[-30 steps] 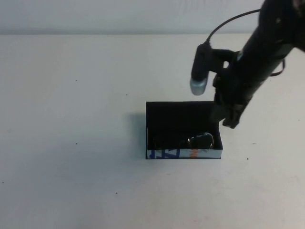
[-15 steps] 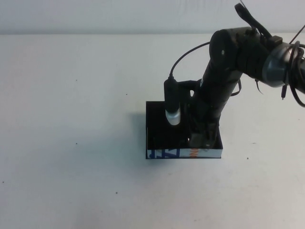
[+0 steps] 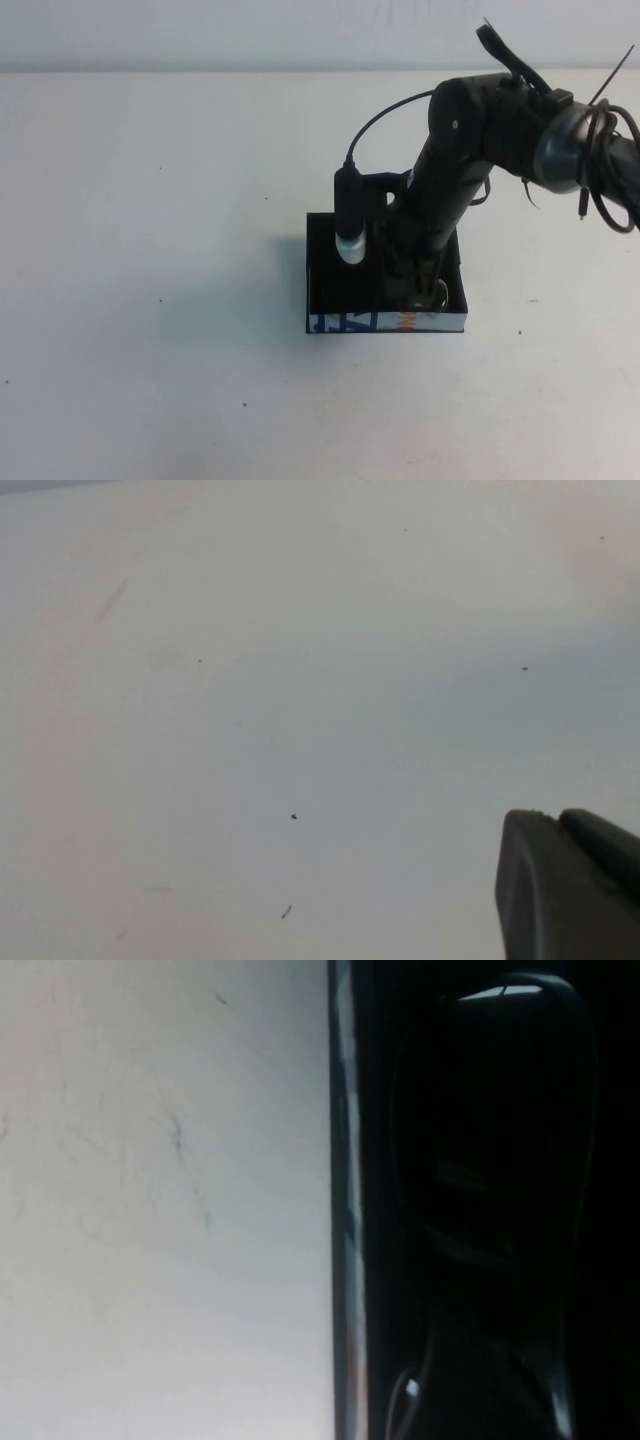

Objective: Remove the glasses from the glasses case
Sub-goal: Pick up the glasses from the glasses case

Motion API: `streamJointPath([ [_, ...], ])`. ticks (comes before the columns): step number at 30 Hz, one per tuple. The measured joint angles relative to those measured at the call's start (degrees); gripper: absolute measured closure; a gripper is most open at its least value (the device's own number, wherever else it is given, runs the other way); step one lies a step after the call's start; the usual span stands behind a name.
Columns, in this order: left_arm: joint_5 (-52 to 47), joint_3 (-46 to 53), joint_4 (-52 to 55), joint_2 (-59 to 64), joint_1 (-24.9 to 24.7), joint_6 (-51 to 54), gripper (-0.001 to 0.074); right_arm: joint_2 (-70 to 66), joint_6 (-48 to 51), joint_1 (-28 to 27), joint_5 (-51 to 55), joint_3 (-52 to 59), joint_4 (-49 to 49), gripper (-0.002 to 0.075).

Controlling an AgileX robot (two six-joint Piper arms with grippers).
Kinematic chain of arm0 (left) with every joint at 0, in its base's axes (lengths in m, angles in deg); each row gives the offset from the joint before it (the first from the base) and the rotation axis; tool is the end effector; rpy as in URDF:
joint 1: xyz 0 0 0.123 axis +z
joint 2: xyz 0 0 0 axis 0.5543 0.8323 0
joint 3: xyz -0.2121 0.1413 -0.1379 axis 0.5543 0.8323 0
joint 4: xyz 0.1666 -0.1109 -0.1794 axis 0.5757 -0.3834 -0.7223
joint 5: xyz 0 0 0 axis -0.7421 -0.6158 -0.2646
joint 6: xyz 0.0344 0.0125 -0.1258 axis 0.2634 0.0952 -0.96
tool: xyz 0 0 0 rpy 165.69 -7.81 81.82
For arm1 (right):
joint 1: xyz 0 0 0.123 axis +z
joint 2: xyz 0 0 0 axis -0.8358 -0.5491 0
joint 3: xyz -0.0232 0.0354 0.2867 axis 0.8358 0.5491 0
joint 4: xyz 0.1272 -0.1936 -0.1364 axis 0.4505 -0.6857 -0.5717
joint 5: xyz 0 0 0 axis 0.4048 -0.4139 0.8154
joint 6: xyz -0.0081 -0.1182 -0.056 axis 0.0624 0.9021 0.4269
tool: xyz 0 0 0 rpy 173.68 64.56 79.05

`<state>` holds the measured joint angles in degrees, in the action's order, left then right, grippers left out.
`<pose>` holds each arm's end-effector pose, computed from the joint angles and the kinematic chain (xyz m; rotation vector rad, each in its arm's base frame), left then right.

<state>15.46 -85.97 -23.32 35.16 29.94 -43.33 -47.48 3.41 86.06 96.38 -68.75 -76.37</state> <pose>0.1034 -0.0074 0.1625 0.1283 1.8459 -0.0011 0.4099 0.2476 0.1783 -2.0661 2.0086 0.0609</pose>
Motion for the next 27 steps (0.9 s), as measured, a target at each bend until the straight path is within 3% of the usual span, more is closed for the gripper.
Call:
streamJointPath([
  [10,0.0,0.0,0.0,0.0,0.0,0.0,0.0739,-3.0,0.1,0.2,-2.6,0.0,1.7,0.0451],
  [13,0.0,0.0,0.0,0.0,0.0,0.0,0.0739,-3.6,0.1,0.2,-2.7,0.0,2.1,0.0498],
  [19,0.0,0.0,0.0,0.0,0.0,0.0,0.0739,-3.3,0.1,0.2,-2.7,-0.1,3.0,0.0663],
  [27,0.0,0.0,0.0,0.0,0.0,0.0,0.0739,1.6,-8.3,0.2,2.6,-4.9,0.7,0.0669],
])
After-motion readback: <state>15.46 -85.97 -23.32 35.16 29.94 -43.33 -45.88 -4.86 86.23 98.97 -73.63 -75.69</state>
